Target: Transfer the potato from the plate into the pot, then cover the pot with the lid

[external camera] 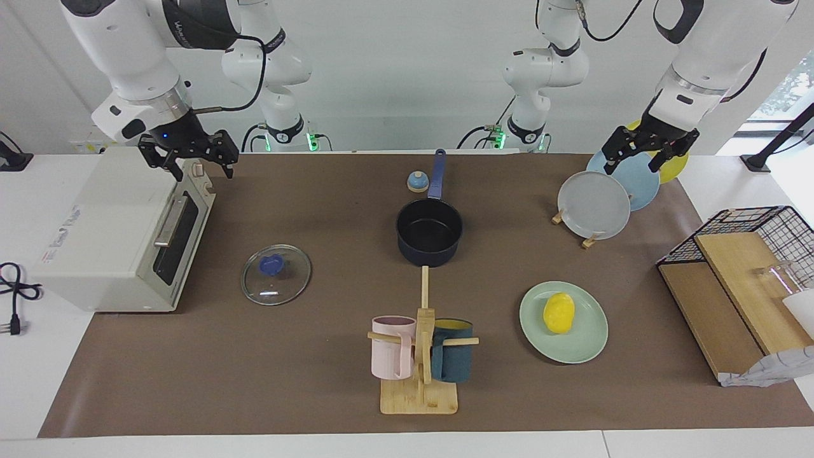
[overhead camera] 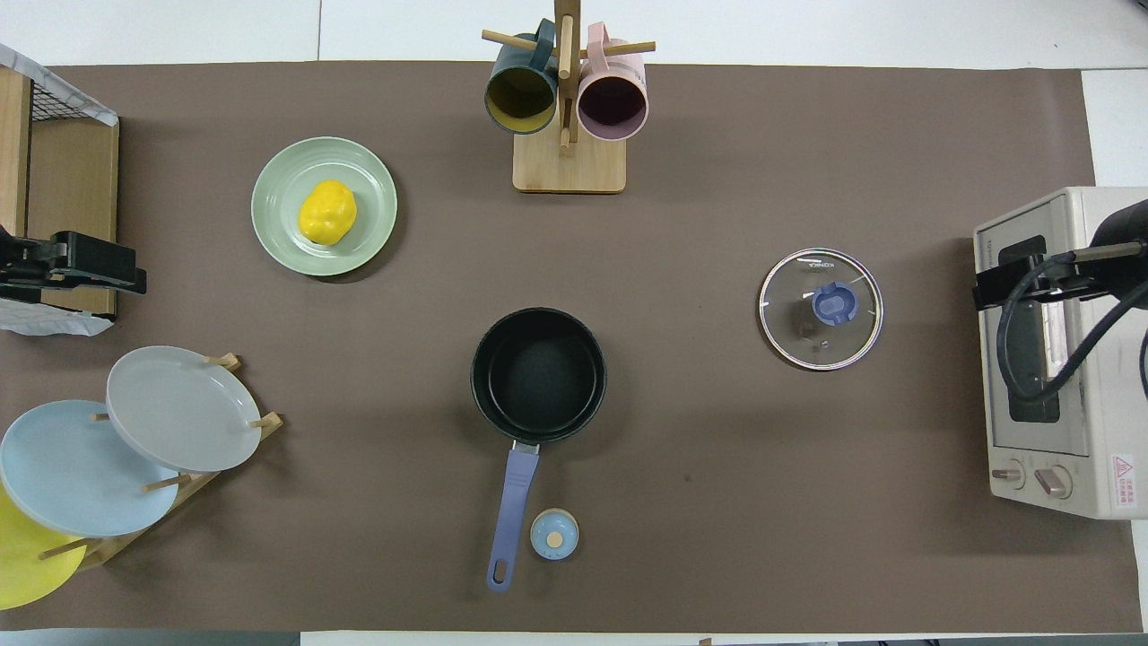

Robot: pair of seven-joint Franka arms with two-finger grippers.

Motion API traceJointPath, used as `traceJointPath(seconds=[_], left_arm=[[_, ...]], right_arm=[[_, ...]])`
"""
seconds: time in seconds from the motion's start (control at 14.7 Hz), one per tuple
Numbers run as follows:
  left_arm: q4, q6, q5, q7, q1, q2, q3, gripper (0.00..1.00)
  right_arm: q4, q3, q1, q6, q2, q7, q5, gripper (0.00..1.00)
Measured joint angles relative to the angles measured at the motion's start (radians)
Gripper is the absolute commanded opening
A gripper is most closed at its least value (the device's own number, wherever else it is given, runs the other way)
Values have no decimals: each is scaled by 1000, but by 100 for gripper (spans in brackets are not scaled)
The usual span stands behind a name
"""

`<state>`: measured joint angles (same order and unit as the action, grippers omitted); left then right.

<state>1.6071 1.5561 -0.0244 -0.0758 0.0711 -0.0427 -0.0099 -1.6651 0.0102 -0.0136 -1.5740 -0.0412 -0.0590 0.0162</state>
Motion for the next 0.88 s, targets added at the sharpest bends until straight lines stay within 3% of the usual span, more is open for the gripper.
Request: traceJointPath(seconds=[0.68,0.81,0.88], left_arm=[[4,54,0,0,2,7,-7,100],[-12,79,-1,1,13,77,-16,100],[-42,103,-2,1,34,153,-18,100]], right_arm=[[0,0,0,0,0,0,0,100],[0,0,0,0,0,0,0,100],[0,0,0,0,0,0,0,100]])
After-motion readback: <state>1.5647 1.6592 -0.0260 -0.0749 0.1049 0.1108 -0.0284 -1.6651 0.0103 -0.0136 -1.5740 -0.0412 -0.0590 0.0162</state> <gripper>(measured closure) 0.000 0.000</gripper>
